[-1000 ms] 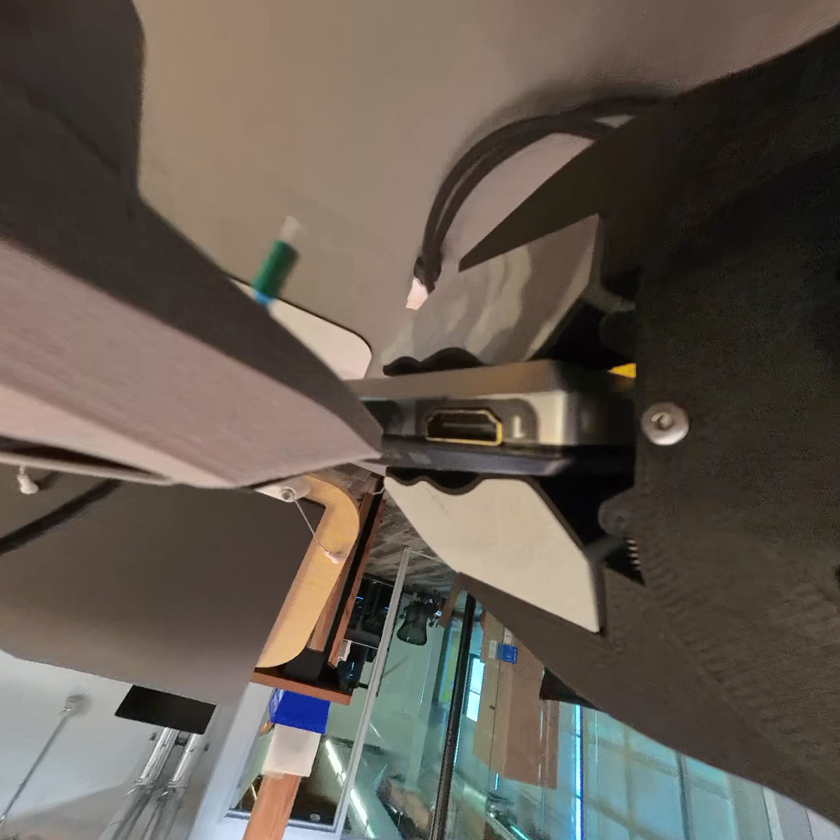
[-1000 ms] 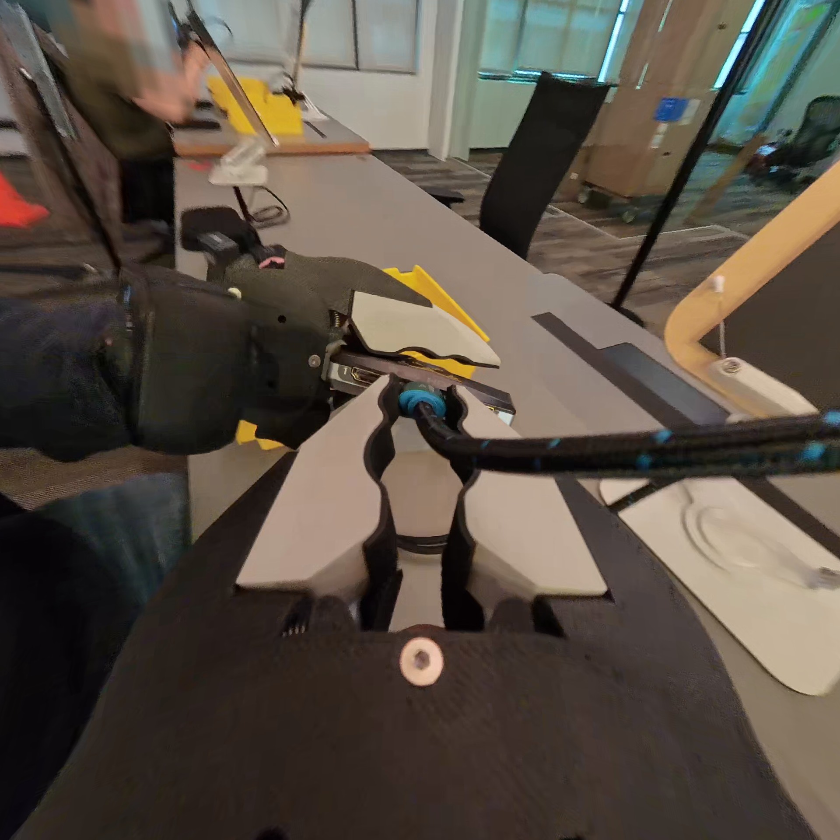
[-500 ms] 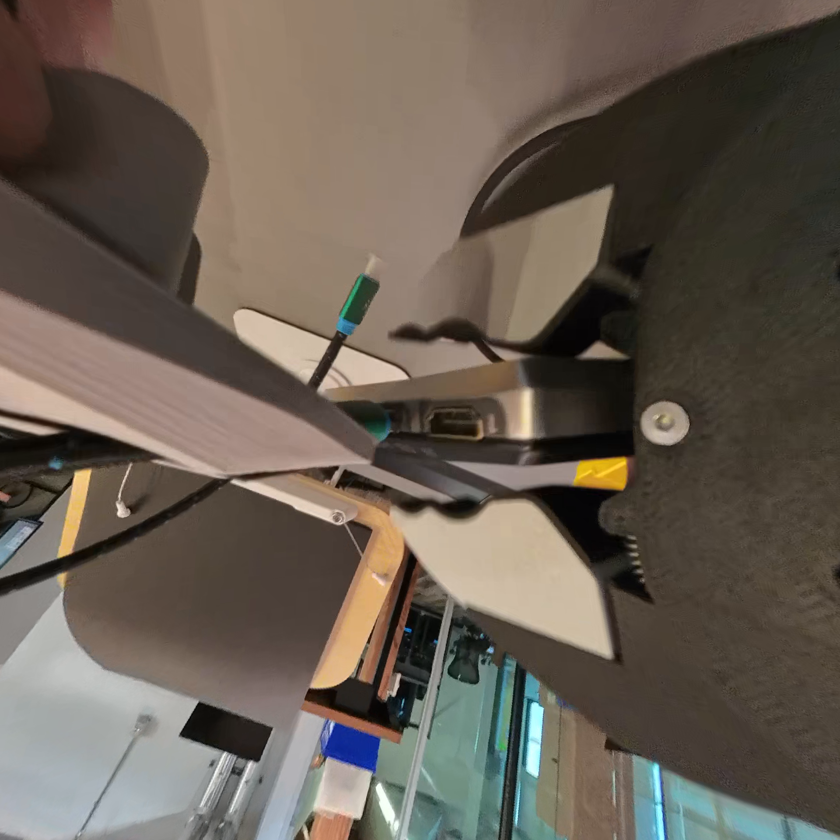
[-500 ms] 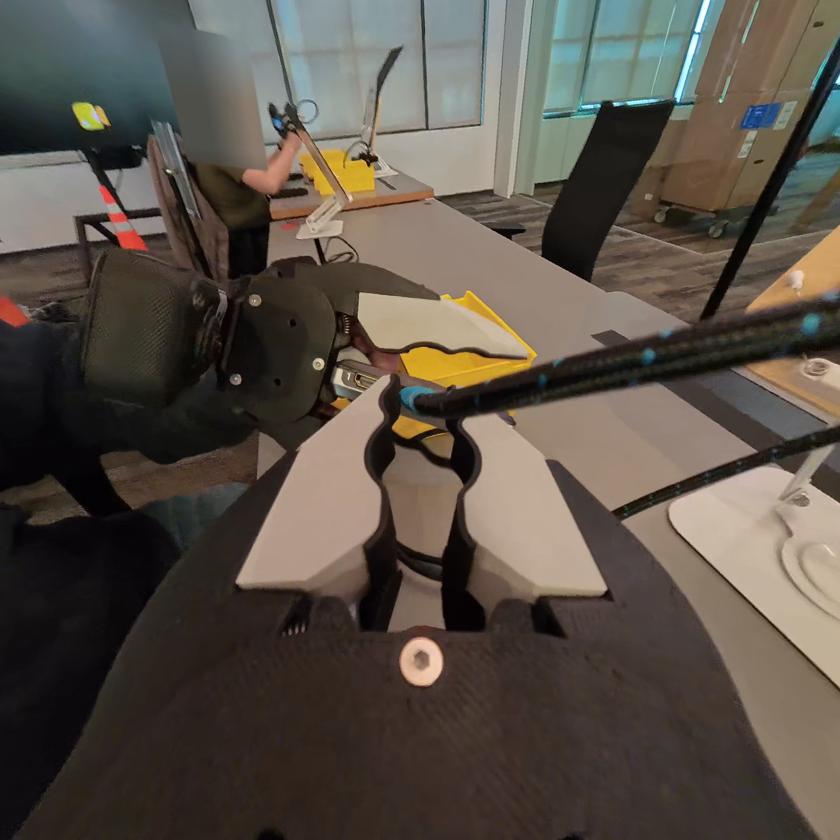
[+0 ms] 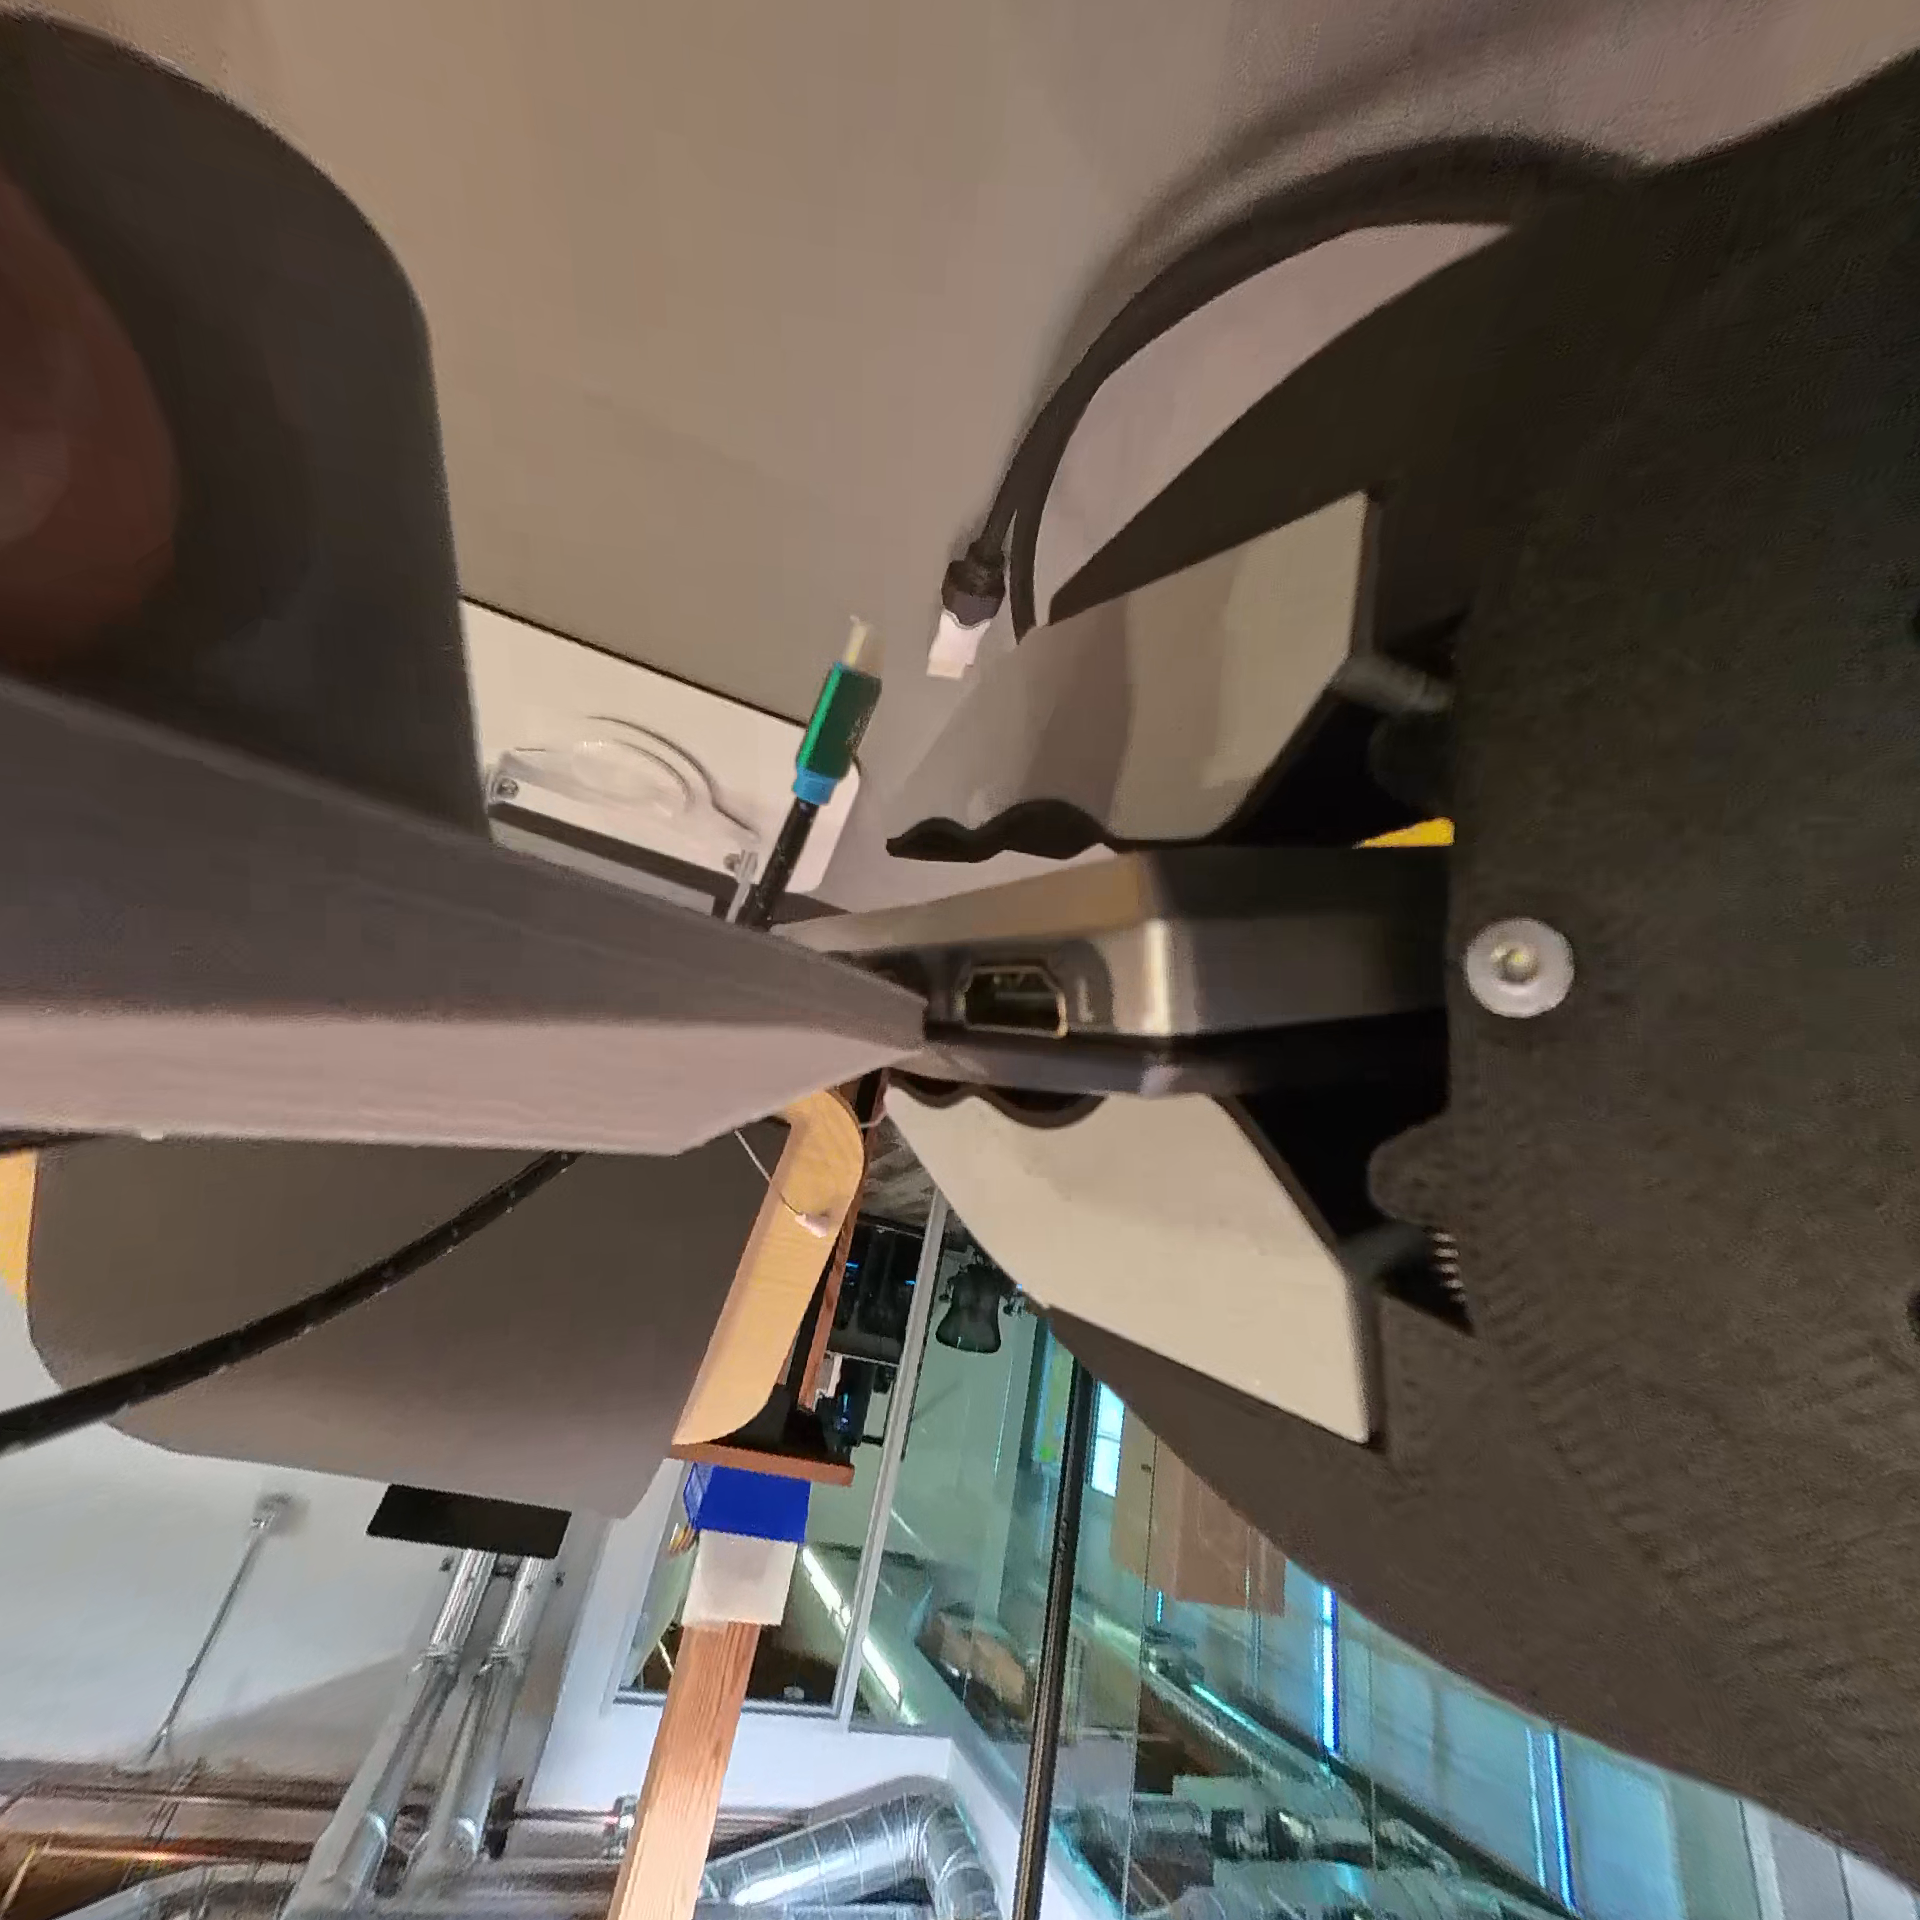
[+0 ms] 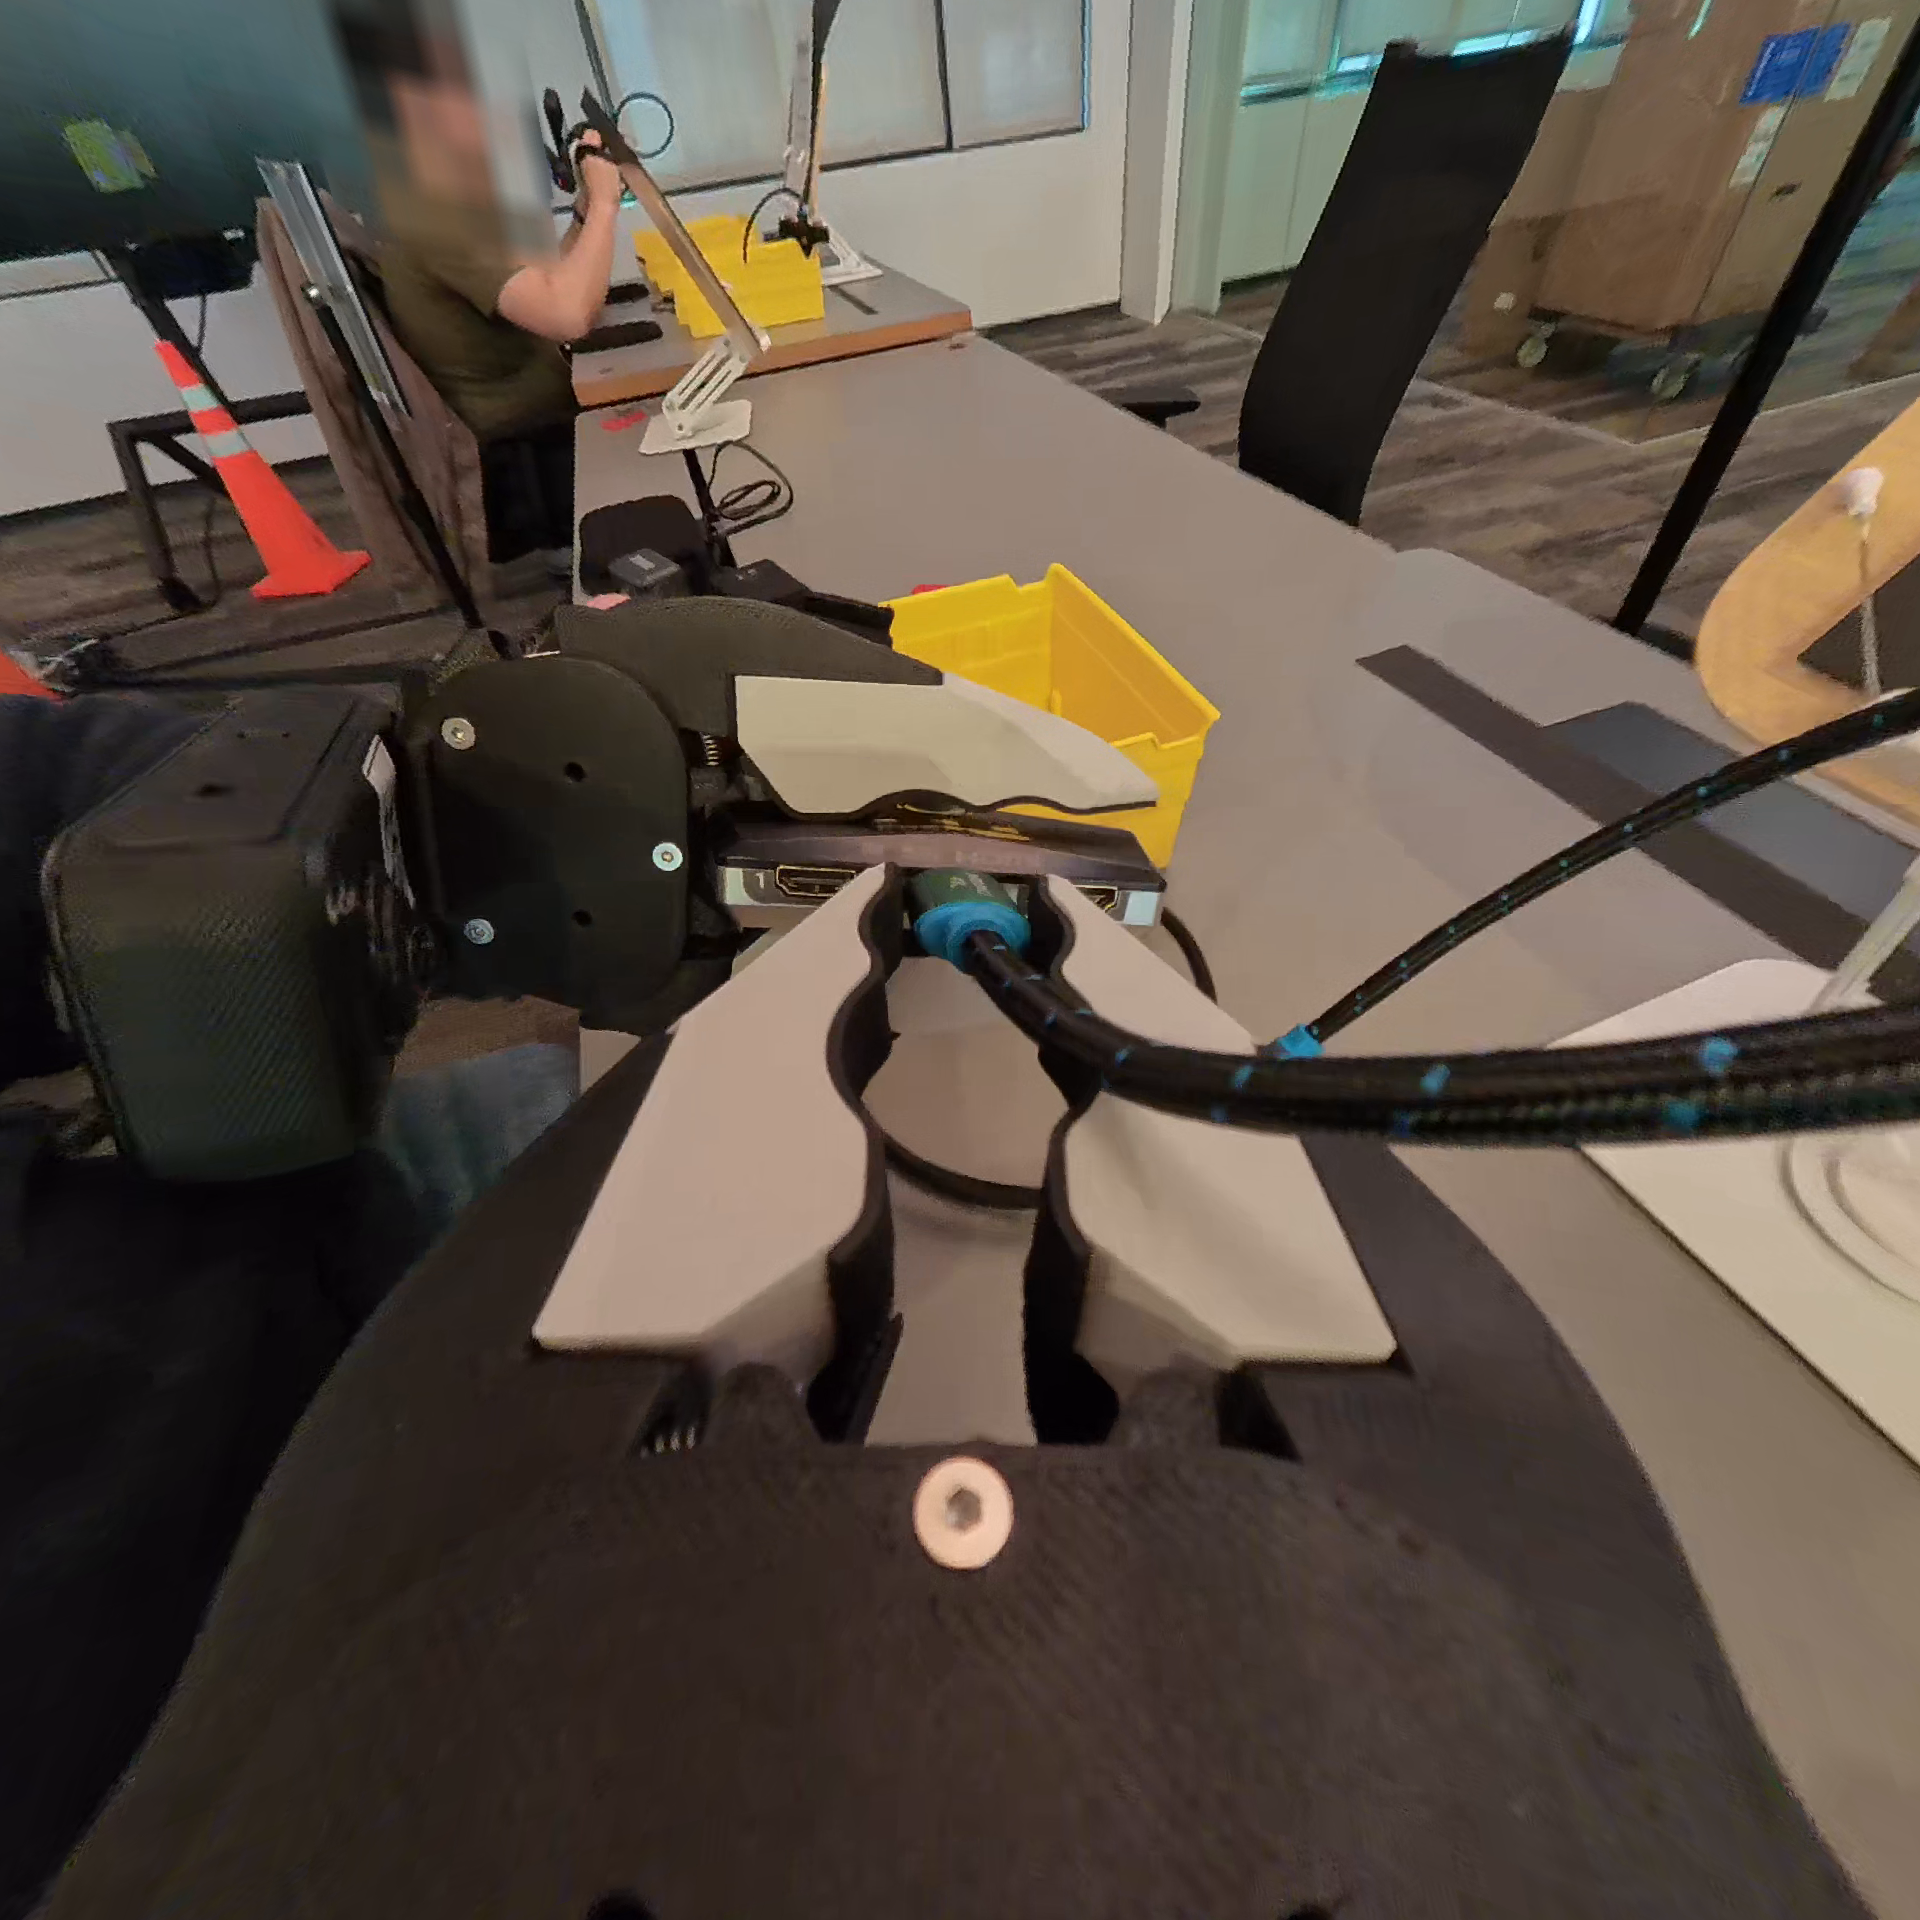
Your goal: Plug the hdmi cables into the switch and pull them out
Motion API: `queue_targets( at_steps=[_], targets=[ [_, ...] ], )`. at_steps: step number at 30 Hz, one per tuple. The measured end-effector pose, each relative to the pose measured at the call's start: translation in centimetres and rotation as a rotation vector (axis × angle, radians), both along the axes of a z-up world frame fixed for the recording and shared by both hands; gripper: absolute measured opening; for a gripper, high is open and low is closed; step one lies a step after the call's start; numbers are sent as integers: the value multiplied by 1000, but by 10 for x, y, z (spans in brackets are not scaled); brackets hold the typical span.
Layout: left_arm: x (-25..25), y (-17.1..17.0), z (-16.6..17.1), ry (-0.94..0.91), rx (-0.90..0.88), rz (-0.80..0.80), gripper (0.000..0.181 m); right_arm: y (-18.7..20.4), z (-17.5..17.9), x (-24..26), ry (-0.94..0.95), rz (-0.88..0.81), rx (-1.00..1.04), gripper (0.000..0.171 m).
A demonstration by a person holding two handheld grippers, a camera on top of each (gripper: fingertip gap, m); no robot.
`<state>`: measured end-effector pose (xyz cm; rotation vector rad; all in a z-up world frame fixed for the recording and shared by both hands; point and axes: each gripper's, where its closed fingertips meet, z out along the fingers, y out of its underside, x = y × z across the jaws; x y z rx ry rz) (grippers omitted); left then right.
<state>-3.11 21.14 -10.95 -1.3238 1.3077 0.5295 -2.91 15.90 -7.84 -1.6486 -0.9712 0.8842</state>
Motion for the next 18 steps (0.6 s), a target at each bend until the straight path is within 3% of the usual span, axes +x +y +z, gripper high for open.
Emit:
queue_targets(
  at_steps=[4, 9, 13, 18],
  targets=[
    [1, 0, -7, 13, -15, 6, 38, -2, -4, 2, 16, 29, -39, 19],
    [-6, 7, -8, -21, -43, 24, 38, -3, -2, -1, -96, -14, 105, 18],
    [-4, 8, -16, -4, -56, 10, 38, 0, -12, 3, 35, 81, -48, 18],
    [-1, 7, -15, -44, -76, -9, 38, 0, -8, 2, 27, 47, -4, 18]
  ],
)
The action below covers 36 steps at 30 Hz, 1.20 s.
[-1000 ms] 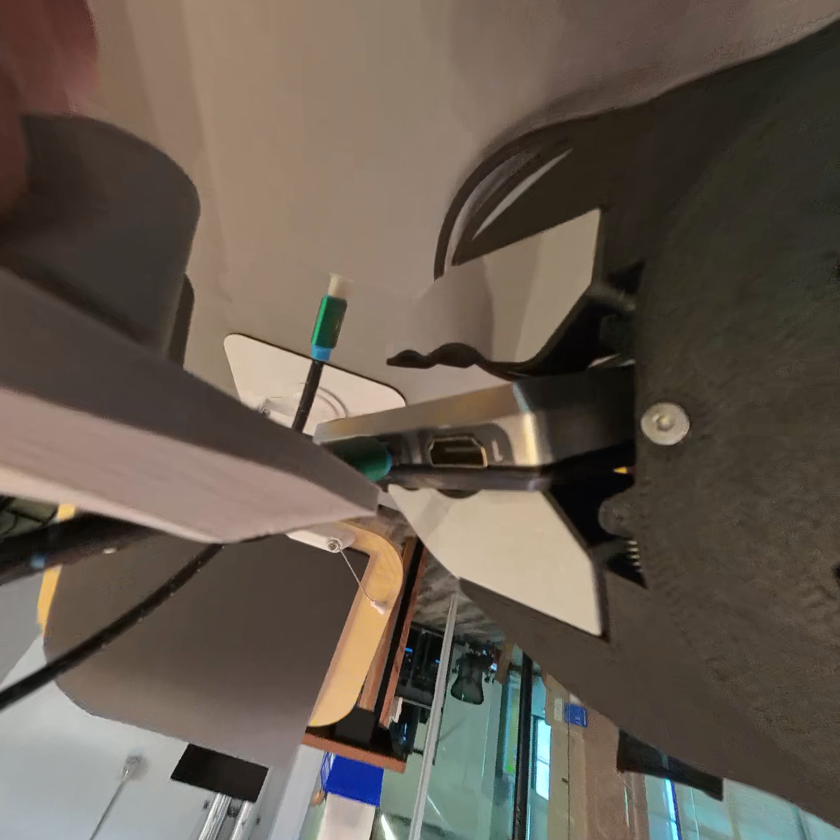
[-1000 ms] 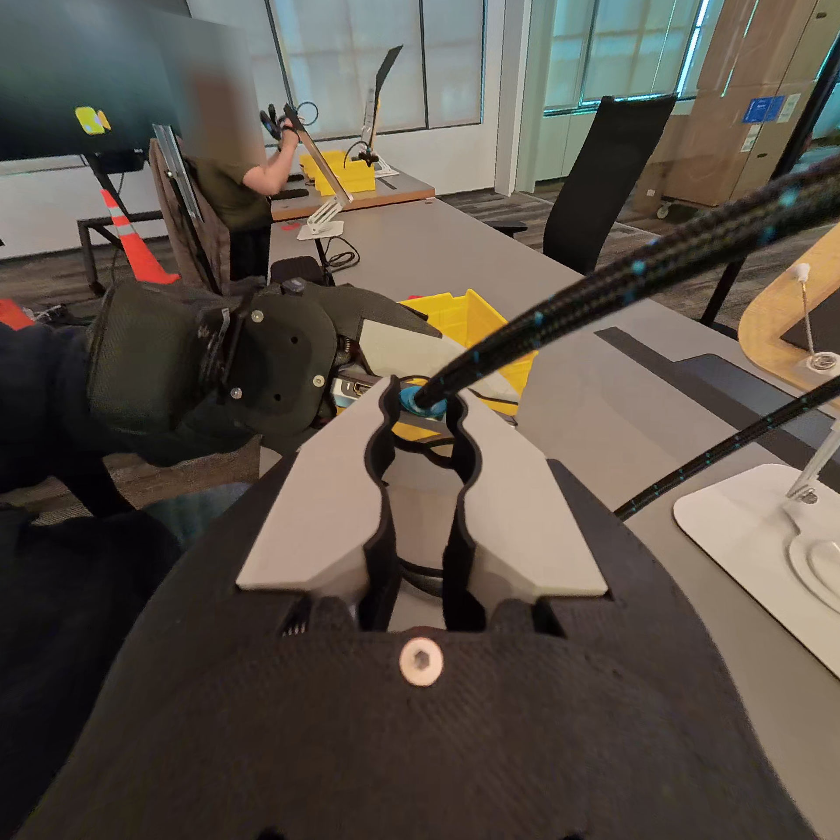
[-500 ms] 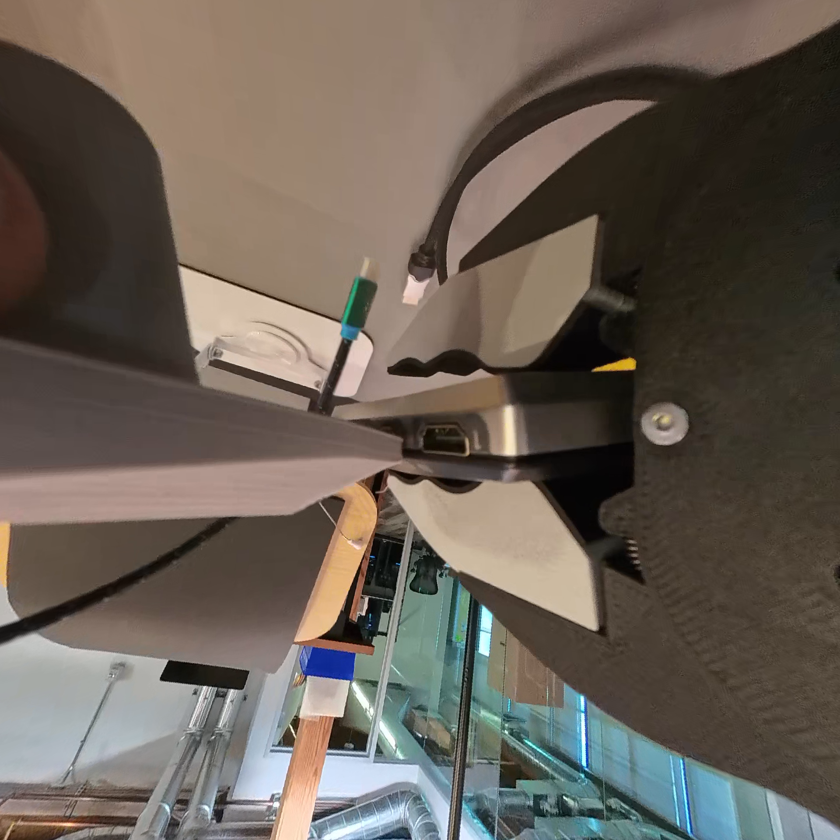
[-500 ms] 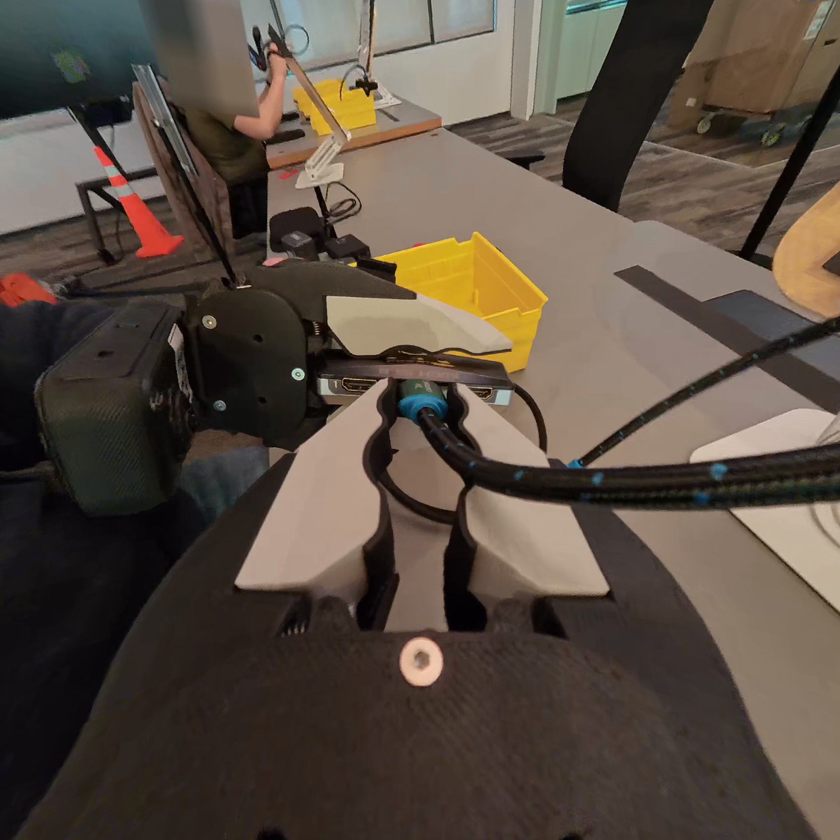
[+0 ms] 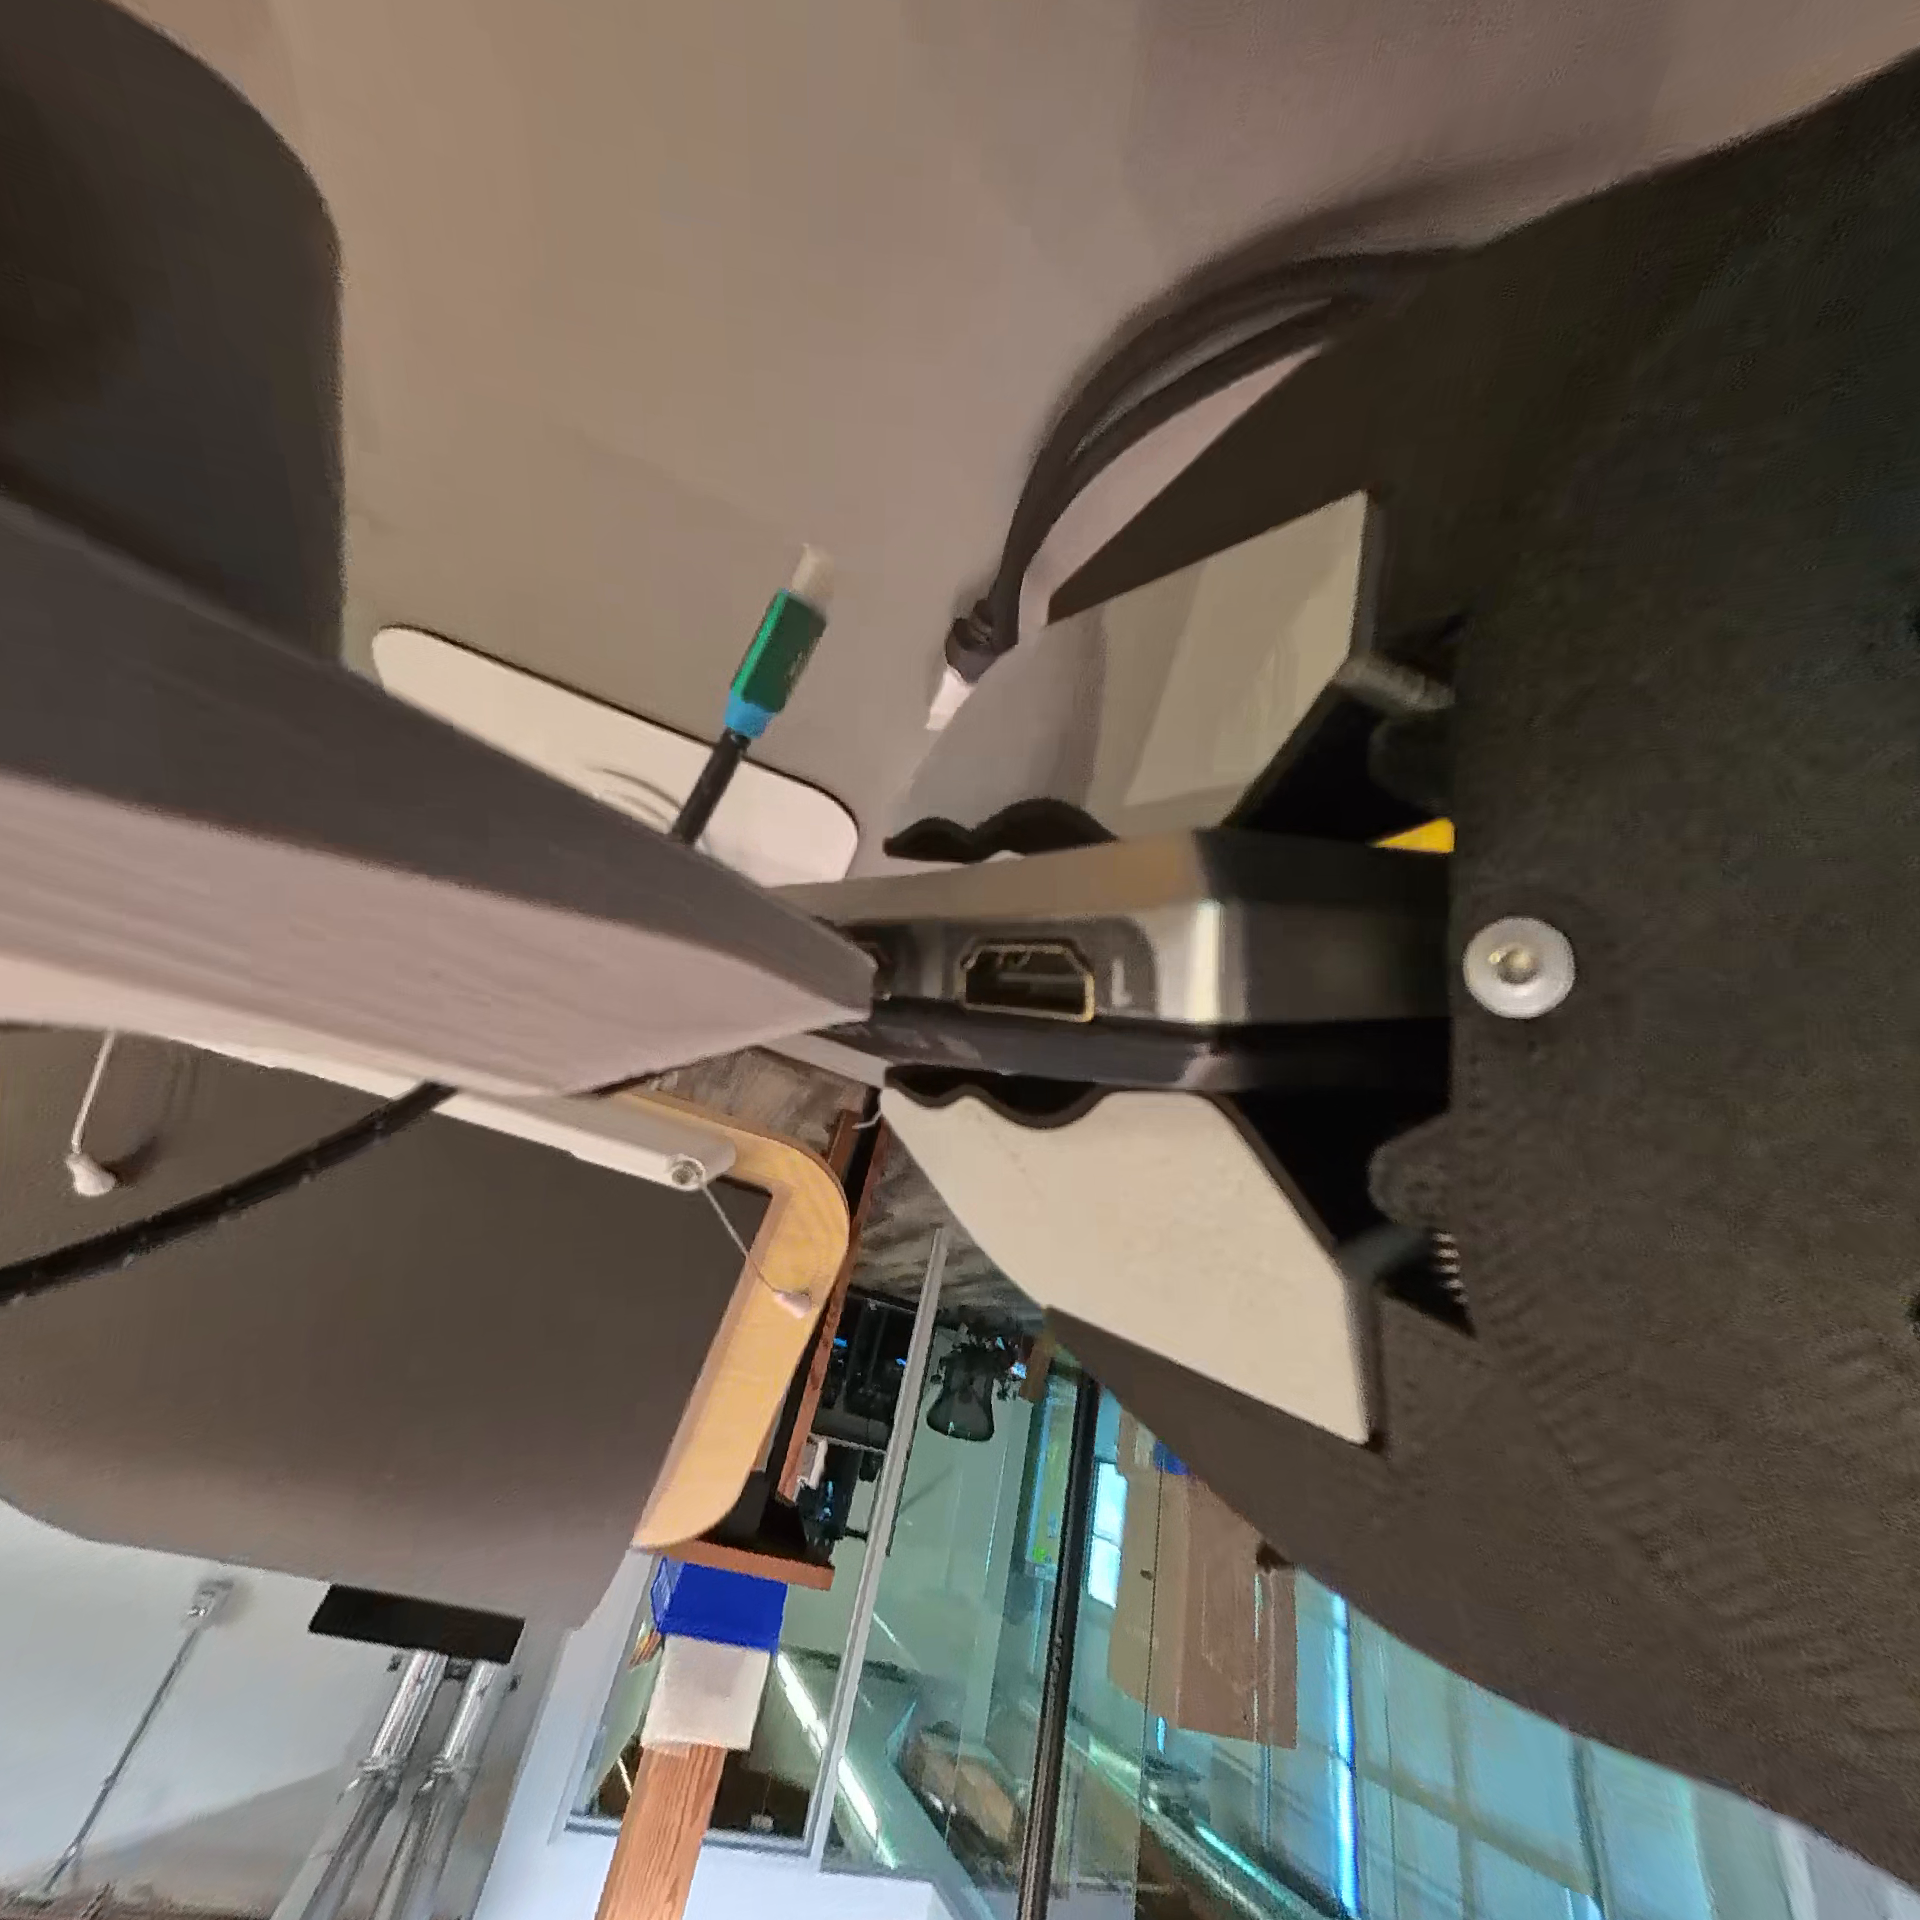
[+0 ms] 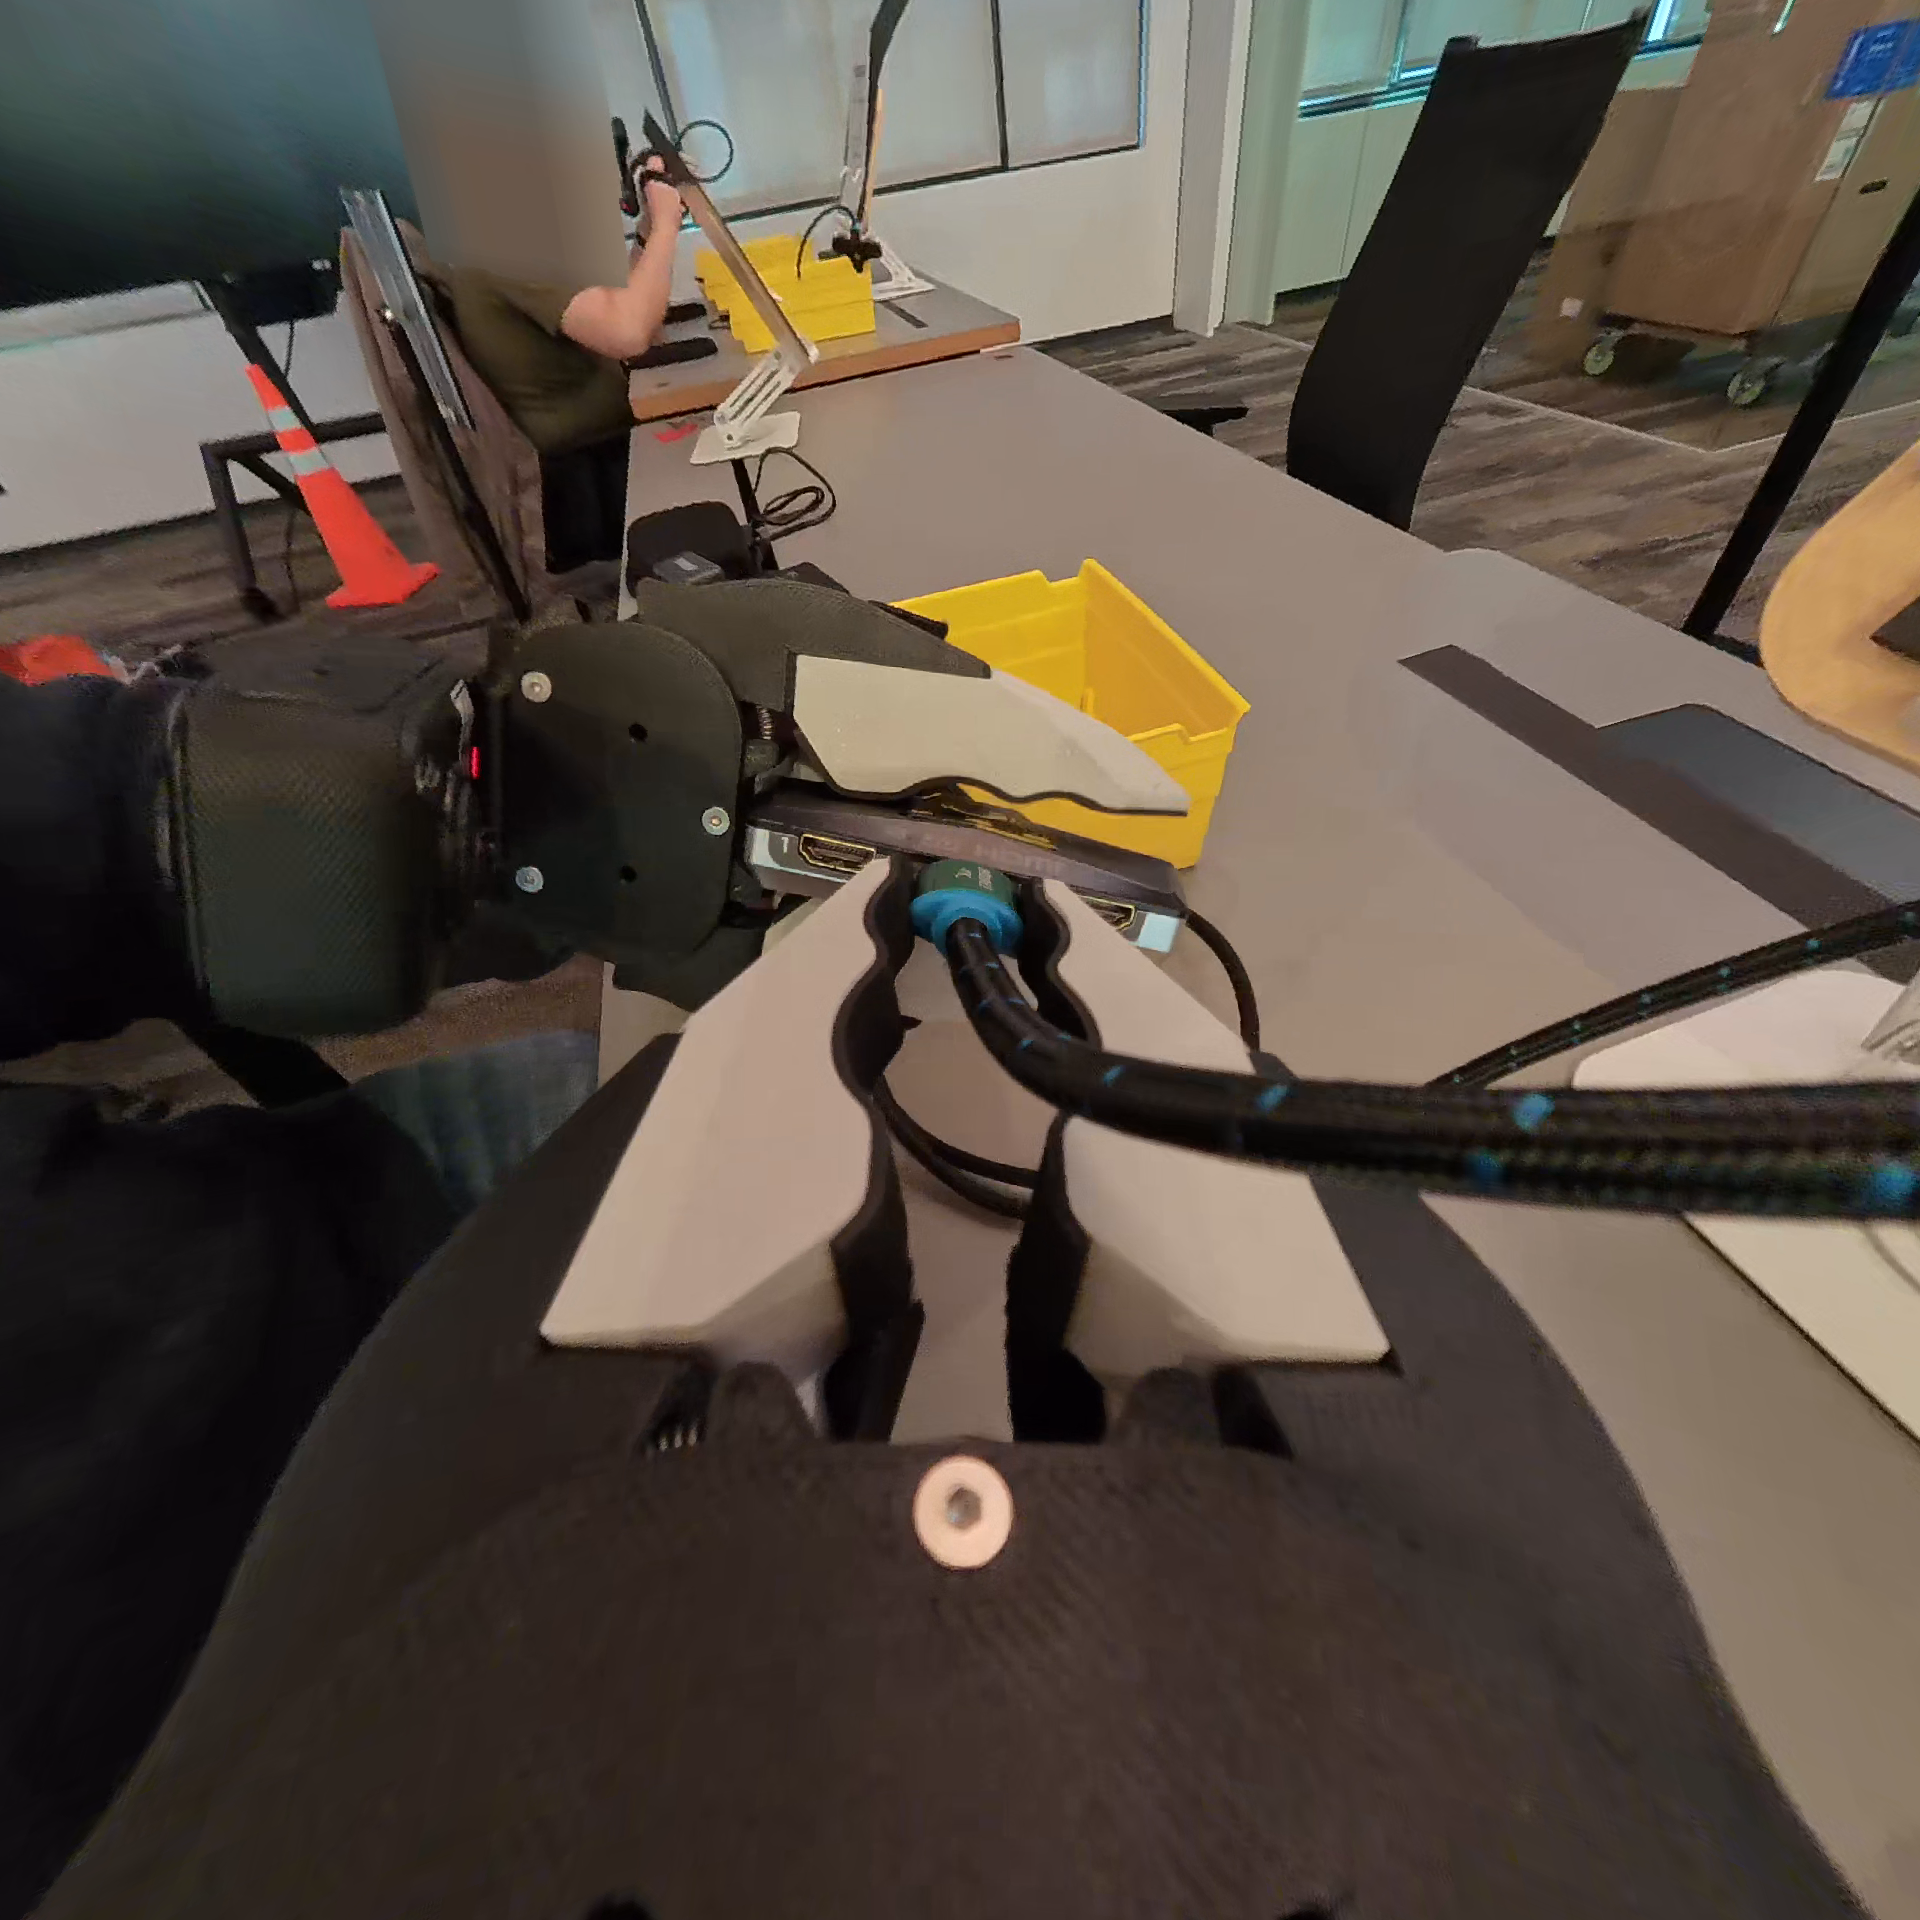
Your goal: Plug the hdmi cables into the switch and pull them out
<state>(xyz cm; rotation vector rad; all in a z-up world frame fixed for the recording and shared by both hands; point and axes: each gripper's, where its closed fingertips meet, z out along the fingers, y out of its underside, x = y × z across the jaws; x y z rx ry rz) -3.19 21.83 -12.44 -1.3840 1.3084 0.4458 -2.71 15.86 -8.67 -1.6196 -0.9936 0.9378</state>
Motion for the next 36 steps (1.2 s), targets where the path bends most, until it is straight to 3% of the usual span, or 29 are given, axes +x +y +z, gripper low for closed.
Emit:
queue_targets(
  at_steps=[3, 5, 7, 10, 11, 12, 15, 22, 36],
  targets=[
    [7, -10, 4, -2, -16, -88, 39, -6, 2, 1, -6, 38, 32, 17],
    [14, -16, 8, -54, -74, -137, 79, -7, 3, 1, -40, 35, 60, 18],
    [16, -18, 2, -36, -87, -141, 92, -8, 8, 2, -22, 42, 65, 18],
    [23, -27, -10, 21, -108, -182, 89, -9, 9, 4, -46, 47, 83, 18],
    [23, -27, -11, 31, -112, -178, 78, -10, 6, 4, -64, 49, 85, 18],
    [20, -25, -10, 47, -102, -166, 55, -10, 3, 3, -92, 45, 96, 18],
    [14, -20, -6, 28, -86, -130, 41, -8, 2, 2, -105, 32, 106, 18],
    [-6, 3, -9, 13, -47, -5, 39, 2, -1, -8, -88, -132, 94, 18],
    [1, 1, -1, -45, -35, -51, 39, 1, 0, -2, -21, -49, 31, 17]
  ],
)
